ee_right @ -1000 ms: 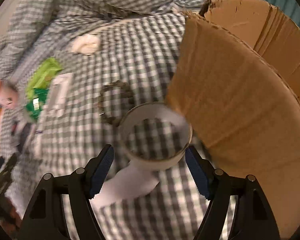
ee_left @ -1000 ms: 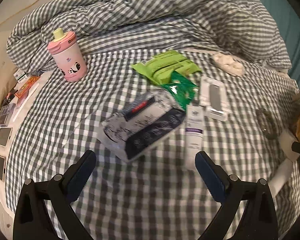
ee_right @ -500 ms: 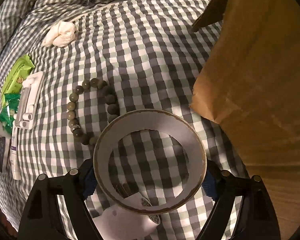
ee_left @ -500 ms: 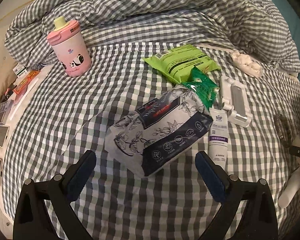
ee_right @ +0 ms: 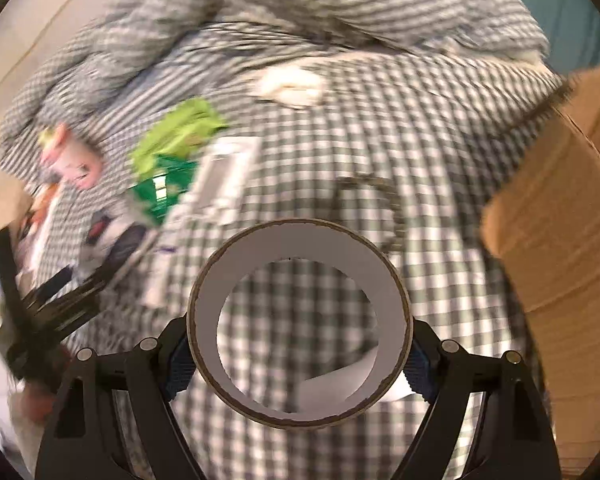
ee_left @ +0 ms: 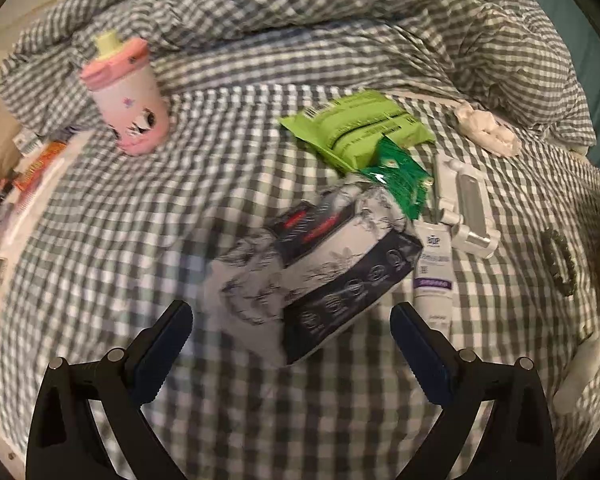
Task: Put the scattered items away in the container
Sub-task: 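Grasp the black-and-white wet-wipe pack with the left gripper while the right gripper holds the tape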
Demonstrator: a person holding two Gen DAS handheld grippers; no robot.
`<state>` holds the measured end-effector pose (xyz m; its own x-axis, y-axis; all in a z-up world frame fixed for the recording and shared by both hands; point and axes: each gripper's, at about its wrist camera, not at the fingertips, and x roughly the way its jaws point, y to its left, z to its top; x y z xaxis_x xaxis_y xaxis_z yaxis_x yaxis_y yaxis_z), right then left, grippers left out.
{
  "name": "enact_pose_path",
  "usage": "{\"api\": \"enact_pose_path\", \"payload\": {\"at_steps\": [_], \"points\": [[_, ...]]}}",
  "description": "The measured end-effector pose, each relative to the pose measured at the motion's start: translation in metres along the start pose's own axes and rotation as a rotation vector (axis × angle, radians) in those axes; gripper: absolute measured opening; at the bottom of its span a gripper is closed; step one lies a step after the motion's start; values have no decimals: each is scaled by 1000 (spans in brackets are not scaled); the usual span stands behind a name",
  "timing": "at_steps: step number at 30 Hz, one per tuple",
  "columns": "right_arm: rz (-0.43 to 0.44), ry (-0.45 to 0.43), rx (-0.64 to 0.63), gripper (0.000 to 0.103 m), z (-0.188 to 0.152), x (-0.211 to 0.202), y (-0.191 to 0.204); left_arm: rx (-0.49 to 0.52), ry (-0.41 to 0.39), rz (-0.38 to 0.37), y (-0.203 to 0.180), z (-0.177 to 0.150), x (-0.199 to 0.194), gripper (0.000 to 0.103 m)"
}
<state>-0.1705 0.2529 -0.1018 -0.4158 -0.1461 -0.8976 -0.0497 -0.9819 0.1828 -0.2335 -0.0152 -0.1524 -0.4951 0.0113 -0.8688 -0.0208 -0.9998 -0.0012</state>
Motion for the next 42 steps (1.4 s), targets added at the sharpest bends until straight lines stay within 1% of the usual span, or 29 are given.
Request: {"api": "enact_pose_path", "payload": {"at_steps": [2, 4, 7, 8, 10, 12, 13, 14, 15, 16, 17, 18, 19, 20, 22, 23, 24, 27, 29, 32, 34, 36, 38, 41, 42], "points": [[-2, -15, -31, 83, -2, -5, 11, -3, -11, 30, -4, 6, 6, 102], [4, -20, -46, 83, -3, -9, 13, 21, -18, 49, -8, 14, 15, 102], [-4, -13, -40, 83, -4, -8, 9, 49, 8, 15, -11, 20, 30, 102], [-4, -9, -36, 83, -3, -6, 7, 58, 4, 4, -11, 20, 32, 103], [-11, -1, -18, 83, -2, -2, 1, 91, -7, 12, -16, 20, 40, 103], [-12, 5, -4, 83, -1, 1, -4, 102, -8, 3, -18, 20, 46, 103], [-13, 6, 2, 83, -1, 1, -6, 101, -10, -6, -17, 20, 46, 101], [-13, 7, 3, 83, -2, 1, -7, 98, -9, -18, -16, 20, 44, 91], [-13, 6, 4, 83, -2, 1, -8, 97, -11, -23, -14, 19, 40, 85], [-12, 5, 5, 83, -2, -1, -9, 100, -19, -23, -12, 19, 35, 66], [-10, 3, 5, 83, -2, -2, -9, 107, -26, -46, -11, 17, 30, 36], [-9, -1, 7, 83, -2, -4, -9, 114, -36, -81, -9, 16, 23, 21], [-8, -7, 9, 83, -2, -6, -10, 120, -46, -91, -8, 15, 17, 16], [-4, -11, 9, 83, -3, -9, -9, 127, -36, -82, -8, 13, 15, 11], [-2, -24, 7, 83, -4, -16, -8, 143, -18, -58, -8, 10, 12, 8], [0, -29, 5, 83, -5, -19, -7, 141, -15, -66, -7, 9, 11, 5], [2, -34, 3, 83, -7, -23, -6, 138, -12, -76, -5, 7, 9, 4], [4, -50, 4, 83, -12, -33, -6, 139, -8, -57, -4, 1, -2, 0], [8, -59, 9, 83, -15, -39, -7, 144, -24, -71, -3, -4, -15, 0], [12, -78, 14, 83, -20, -52, -8, 151, -65, -113, -6, -11, -45, 0], [16, -97, 15, 83, -21, -61, -8, 172, -87, -129, -12, -12, -63, 0], [20, -118, 13, 83, -23, -72, -7, 184, -113, -129, -17, -11, -78, 0], [24, -134, 14, 83, -26, -81, -8, 184, -123, -140, -20, -9, -91, 0], [29, -162, 20, 83, -31, -98, -12, 216, -160, -164, -36, -9, -115, 0], [31, -174, 25, 83, -33, -104, -15, 235, -170, -183, -44, -8, -124, 0]]}}
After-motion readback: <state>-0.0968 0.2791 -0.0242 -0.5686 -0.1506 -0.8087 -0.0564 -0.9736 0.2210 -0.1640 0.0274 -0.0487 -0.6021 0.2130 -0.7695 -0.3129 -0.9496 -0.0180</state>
